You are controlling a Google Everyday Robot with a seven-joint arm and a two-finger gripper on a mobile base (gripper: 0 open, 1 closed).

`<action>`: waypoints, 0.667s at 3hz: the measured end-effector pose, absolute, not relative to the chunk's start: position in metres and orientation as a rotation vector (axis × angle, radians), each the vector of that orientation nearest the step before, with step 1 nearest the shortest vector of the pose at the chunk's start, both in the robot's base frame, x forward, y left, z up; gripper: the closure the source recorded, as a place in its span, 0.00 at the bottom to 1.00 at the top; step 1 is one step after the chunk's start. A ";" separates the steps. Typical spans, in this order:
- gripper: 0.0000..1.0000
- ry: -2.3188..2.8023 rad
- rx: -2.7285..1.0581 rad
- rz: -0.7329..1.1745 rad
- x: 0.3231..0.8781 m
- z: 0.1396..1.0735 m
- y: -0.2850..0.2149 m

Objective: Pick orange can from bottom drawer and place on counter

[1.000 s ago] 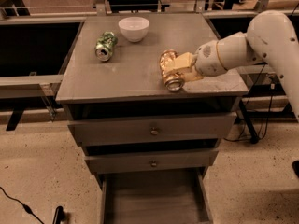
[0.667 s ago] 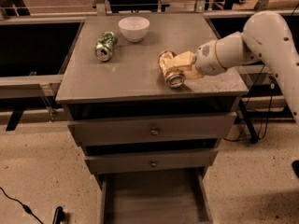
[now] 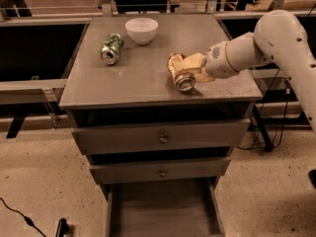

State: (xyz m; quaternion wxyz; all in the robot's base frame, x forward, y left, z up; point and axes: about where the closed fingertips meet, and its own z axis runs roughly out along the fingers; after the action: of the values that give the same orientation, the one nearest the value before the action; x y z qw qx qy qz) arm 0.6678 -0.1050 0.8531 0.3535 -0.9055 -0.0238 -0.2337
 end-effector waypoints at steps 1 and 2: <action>0.30 -0.062 -2.341 -0.604 0.668 0.853 -0.105; 0.07 -0.061 -2.348 -0.606 0.668 0.855 -0.102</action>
Offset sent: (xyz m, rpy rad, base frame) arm 0.0001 0.0029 0.0079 -0.0177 -0.0032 -0.0160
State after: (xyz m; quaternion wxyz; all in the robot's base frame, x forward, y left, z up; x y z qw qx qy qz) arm 0.6680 -0.1019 0.8547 0.3504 -0.9066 -0.0234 -0.2338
